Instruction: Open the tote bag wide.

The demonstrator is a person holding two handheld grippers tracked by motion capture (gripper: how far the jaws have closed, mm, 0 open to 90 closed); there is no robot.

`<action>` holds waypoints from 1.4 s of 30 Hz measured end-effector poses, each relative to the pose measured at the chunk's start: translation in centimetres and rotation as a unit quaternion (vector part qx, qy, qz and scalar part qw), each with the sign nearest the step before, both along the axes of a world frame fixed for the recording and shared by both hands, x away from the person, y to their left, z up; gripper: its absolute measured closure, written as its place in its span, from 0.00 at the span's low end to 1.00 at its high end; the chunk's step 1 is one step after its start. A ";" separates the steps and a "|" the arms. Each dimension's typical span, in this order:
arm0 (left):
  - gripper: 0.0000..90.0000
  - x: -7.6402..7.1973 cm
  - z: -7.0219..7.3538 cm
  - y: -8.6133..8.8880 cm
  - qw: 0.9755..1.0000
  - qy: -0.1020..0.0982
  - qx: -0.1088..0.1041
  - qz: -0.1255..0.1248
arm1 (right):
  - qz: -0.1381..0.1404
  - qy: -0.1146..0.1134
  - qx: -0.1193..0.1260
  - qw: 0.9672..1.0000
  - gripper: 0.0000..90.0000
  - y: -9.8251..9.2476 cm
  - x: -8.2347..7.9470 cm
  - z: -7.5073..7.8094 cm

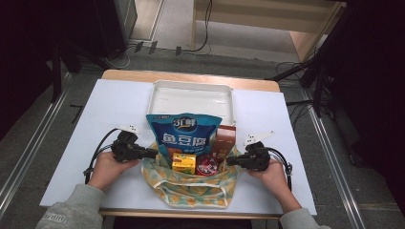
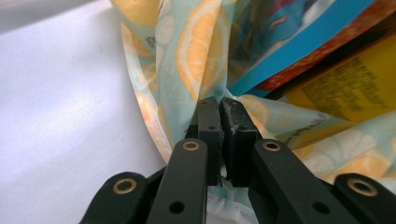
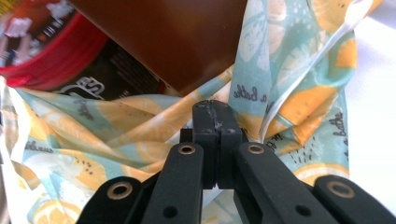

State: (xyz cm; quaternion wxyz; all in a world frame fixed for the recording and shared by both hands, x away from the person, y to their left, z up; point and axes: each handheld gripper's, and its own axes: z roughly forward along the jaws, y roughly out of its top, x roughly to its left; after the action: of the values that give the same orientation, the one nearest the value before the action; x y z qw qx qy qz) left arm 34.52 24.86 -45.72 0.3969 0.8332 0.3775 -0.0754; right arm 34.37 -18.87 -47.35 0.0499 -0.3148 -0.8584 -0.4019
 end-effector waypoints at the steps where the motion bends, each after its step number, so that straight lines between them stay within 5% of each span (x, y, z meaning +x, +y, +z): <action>1: 0.97 0.0 -0.1 0.0 1.000 0.001 0.001 0.000 | 0.000 0.000 -0.001 1.000 1.00 0.0 0.0 -0.1; 14: 0.98 0.6 -0.8 0.3 1.000 0.016 0.017 0.004 | -0.006 0.011 -0.012 1.000 1.00 -0.4 0.4 -0.7; 21: 0.98 0.6 -0.8 0.4 1.000 0.007 0.028 0.006 | -0.014 0.015 -0.015 1.000 1.00 -0.8 0.4 -0.6; 24: 0.98 0.5 -0.4 0.7 0.999 0.025 0.019 0.013 | -0.017 0.026 -0.005 0.999 1.00 -0.9 0.3 -0.2; 35: 0.97 -0.3 2.9 1.5 1.000 -0.021 -0.016 0.004 | -0.023 -0.027 0.044 0.998 1.00 -1.8 -1.0 3.4; 42: 0.97 0.8 4.6 1.3 0.999 -0.029 -0.028 -0.002 | -0.035 -0.055 0.039 0.997 1.00 -1.9 0.0 5.4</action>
State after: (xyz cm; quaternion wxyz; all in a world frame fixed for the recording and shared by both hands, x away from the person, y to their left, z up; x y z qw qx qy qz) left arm 35.35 26.15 -41.11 0.4306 0.8243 0.3622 -0.0621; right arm 34.42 -20.74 -41.90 0.0007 -0.3194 -0.8319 -0.4538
